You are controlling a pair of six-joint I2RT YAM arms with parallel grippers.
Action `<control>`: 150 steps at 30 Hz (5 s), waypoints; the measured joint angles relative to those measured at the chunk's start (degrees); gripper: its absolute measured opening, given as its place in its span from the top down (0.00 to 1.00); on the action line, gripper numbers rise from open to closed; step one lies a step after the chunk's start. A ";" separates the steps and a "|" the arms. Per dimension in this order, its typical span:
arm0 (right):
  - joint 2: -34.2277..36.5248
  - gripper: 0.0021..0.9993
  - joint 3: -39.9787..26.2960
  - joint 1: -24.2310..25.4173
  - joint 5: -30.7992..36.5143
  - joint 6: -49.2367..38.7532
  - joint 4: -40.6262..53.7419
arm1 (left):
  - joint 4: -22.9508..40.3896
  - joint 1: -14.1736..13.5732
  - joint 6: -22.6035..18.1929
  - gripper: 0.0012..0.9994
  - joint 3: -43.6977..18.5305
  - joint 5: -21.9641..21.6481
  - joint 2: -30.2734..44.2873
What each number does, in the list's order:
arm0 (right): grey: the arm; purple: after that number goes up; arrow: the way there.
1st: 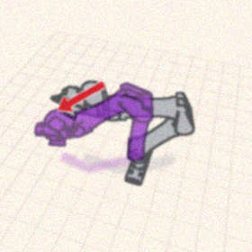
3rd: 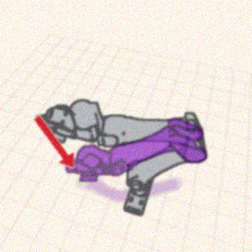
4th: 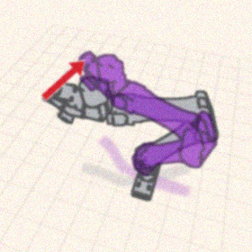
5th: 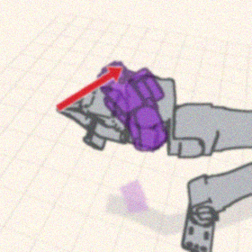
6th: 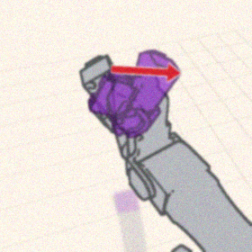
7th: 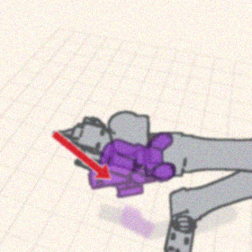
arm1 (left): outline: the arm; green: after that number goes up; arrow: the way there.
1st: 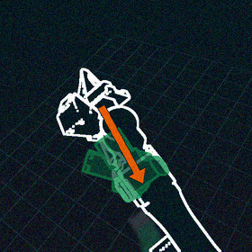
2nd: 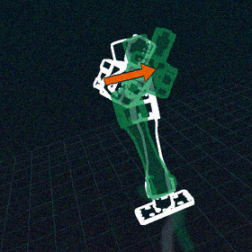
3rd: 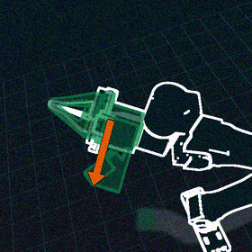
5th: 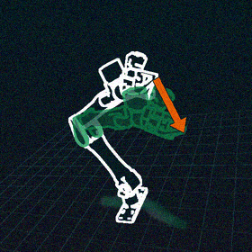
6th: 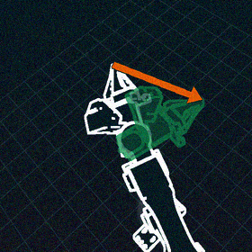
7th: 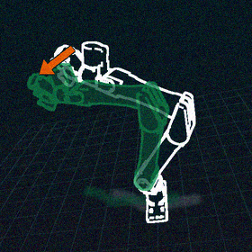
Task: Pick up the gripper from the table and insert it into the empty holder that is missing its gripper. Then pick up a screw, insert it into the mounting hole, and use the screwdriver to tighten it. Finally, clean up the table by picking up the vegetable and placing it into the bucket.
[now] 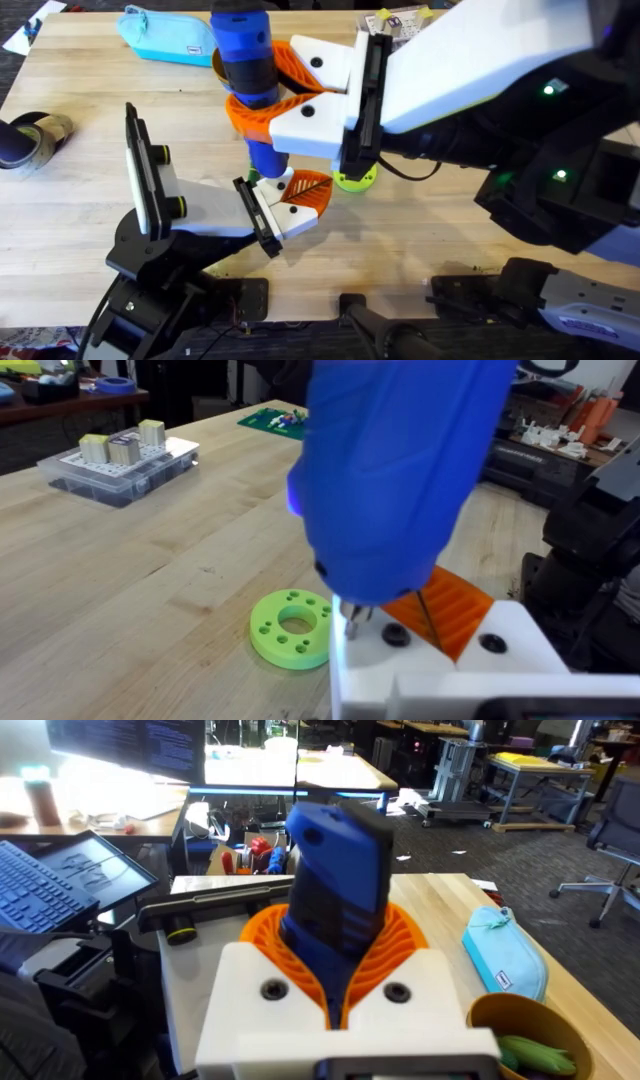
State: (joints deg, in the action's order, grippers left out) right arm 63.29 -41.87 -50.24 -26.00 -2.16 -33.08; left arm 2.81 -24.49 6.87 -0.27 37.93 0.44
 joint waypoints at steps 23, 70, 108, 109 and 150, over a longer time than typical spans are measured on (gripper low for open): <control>-7.30 0.96 0.46 0.15 0.42 0.29 1.81 | 0.24 0.00 0.63 0.99 -0.02 -0.02 -0.01; -3.55 0.96 0.46 -0.66 0.42 0.45 3.98 | 0.26 0.00 0.63 0.99 -0.02 -0.07 -0.01; -2.19 0.96 0.46 -0.66 0.22 0.47 2.03 | 0.24 0.00 0.63 0.99 -0.02 -0.20 -0.01; -2.19 0.96 0.46 -0.66 0.22 0.47 2.05 | 0.24 0.00 0.63 0.99 -0.02 -0.20 -0.01; -6.92 0.96 1.05 9.07 24.23 -16.71 21.22 | 0.22 0.00 0.42 0.99 -0.02 -0.20 -0.02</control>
State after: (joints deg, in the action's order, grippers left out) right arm 56.37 -40.82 -41.17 -1.77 -18.87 -11.86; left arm 3.03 -24.49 7.29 -0.30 37.74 0.42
